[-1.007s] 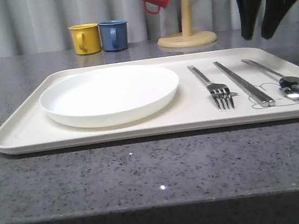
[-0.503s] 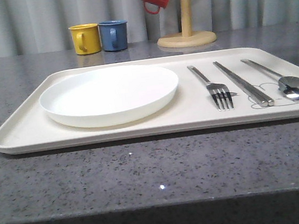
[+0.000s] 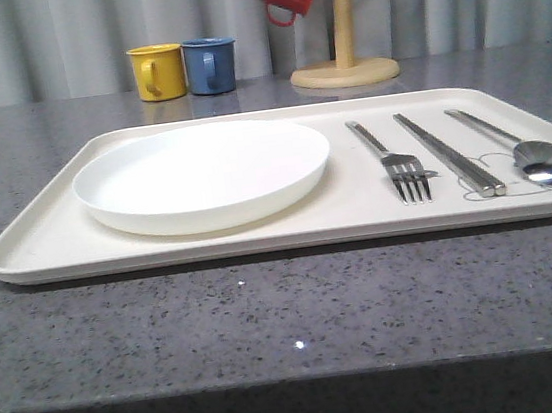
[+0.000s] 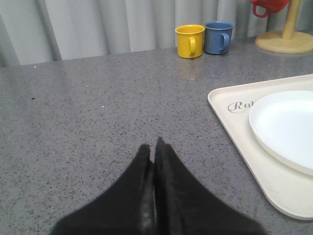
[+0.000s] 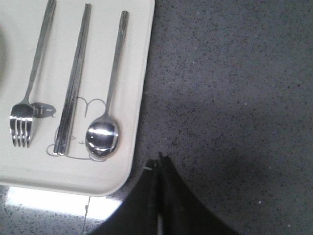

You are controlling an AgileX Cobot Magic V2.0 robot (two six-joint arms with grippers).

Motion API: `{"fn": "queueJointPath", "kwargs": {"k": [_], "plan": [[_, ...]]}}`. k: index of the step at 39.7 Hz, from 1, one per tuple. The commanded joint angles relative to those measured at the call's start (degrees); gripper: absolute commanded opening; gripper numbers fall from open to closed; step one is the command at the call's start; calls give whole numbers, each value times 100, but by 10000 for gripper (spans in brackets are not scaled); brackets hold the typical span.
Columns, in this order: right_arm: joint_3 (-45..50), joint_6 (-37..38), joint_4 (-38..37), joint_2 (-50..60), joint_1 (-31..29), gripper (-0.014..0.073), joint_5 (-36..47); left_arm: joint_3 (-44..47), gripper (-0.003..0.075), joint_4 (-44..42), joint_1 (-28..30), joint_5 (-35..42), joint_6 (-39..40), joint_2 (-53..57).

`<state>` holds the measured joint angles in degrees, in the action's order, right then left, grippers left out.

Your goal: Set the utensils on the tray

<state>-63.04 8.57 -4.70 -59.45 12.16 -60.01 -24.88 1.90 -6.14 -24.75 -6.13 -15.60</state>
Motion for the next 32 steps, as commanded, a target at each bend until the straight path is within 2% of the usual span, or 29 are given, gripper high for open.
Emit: {"fn": "queueJointPath", "kwargs": {"k": [1, 8, 15, 21, 32], "plan": [[882, -121, -245, 1064, -25, -113, 1399, -154, -18, 56, -42, 440, 27, -46], [2619, -121, -629, 2967, -25, -113, 2909, -154, -18, 56, -42, 440, 27, -46], [3651, -115, -804, 4532, -25, -113, 3790, -154, -18, 56, -42, 440, 27, -46], [3912, -115, -799, 5131, -25, -113, 3750, -154, -18, 56, -42, 440, 27, -46], [3912, -115, -799, 5158, -25, -113, 3663, -154, -18, 56, -42, 440, 27, -46]]}}
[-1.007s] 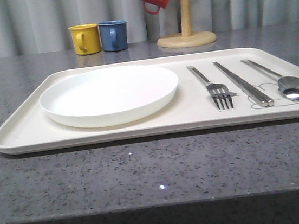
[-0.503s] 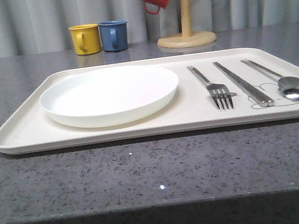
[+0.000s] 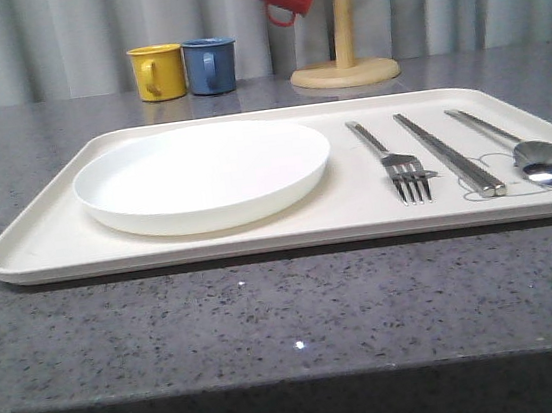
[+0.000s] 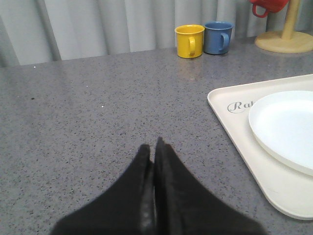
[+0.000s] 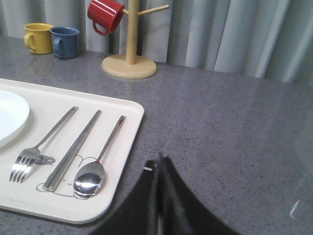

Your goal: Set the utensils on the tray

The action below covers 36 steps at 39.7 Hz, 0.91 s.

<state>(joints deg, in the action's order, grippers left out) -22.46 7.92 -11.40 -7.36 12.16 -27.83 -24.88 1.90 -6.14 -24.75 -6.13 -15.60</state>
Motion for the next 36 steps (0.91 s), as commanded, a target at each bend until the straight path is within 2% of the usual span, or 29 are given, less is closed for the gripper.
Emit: {"fn": "queueJointPath", "kwargs": {"k": [1, 31, 36], "plan": [[-145, -50, -129, -51, -25, -113, 446, -154, -18, 56, -42, 440, 27, -46], [-145, -50, -129, -51, -25, -113, 446, -154, -18, 56, -42, 440, 27, -46], [-145, -50, -129, -51, -25, -113, 446, 192, -18, 41, 42, 736, 27, 276]]}}
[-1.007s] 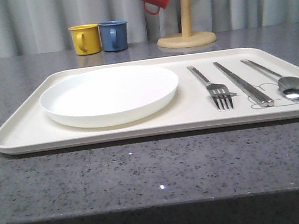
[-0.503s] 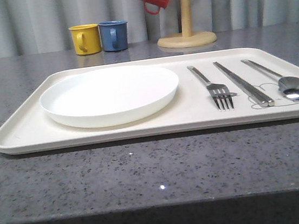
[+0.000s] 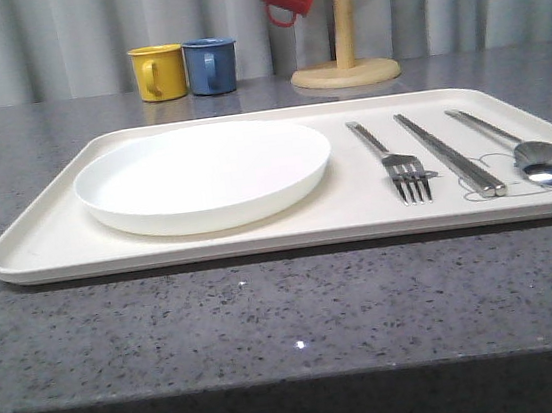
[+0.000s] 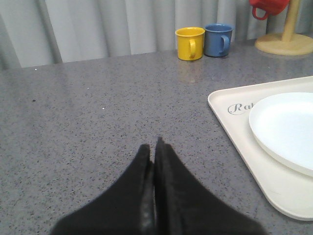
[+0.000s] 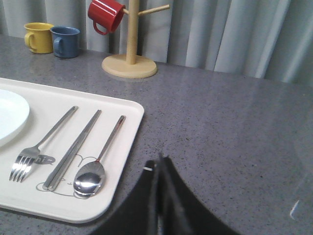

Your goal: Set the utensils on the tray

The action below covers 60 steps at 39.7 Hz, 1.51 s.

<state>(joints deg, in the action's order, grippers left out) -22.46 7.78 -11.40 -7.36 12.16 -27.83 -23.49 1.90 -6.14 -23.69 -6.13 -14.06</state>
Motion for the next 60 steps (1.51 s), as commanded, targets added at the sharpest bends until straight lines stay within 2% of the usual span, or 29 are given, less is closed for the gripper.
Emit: {"fn": "queueJointPath", "kwargs": {"k": [1, 10, 16, 22, 56, 60], "plan": [[-145, -36, -129, -51, -25, -113, 446, 144, -18, 41, 91, 689, 27, 234], [-145, -36, -129, -51, -25, -113, 446, 1334, -18, 41, 498, 779, 27, 1580], [-145, -36, -135, -53, -25, -113, 446, 1862, -18, -49, 508, 1103, 27, 1517], [-145, -36, -135, -53, -25, -113, 446, 2417, -18, -49, 508, 2171, 27, 1575], [-145, -36, -135, -53, -25, -113, 446, 2384, -18, -49, 508, 2255, 27, 1575], [-71, -36, -310, -53, -25, -113, 518, 2384, -18, -49, 508, 2255, 27, 1575]]}}
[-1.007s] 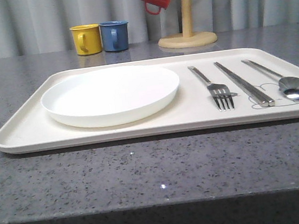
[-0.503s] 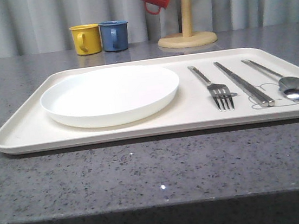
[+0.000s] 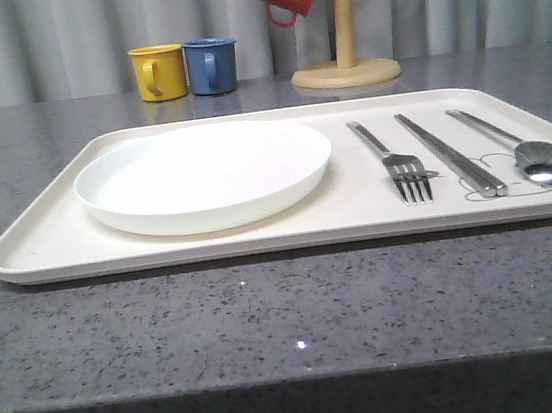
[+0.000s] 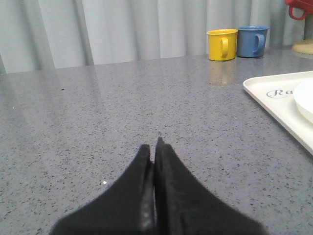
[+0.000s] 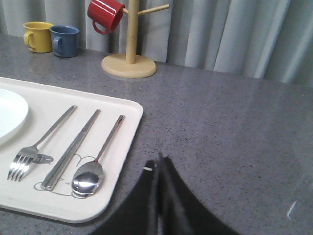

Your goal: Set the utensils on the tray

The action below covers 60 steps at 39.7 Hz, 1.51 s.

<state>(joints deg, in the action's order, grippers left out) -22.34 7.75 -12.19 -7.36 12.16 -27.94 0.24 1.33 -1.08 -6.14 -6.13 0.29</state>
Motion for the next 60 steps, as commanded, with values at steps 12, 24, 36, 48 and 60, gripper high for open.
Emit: {"fn": "queueJointPath", "kwargs": {"k": [12, 24, 36, 48, 60], "plan": [[1609, -464, 861, 567, -712, -113, 2200, 10, -18, 9, 3, 500, 27, 139], [2387, -1094, 1527, 886, -1087, -113, 2220, 10, -18, 9, 3, 500, 27, 128], [2385, -1094, 1745, 886, -1352, -113, 2214, 10, -18, 9, 3, 500, 27, 128], [2385, -1094, 1745, 886, -1352, -113, 2214, 10, -18, 9, 3, 500, 27, 128], [2380, -1094, 1745, 886, -1349, -113, 2214, 10, -18, 9, 3, 500, 27, 128]]}}
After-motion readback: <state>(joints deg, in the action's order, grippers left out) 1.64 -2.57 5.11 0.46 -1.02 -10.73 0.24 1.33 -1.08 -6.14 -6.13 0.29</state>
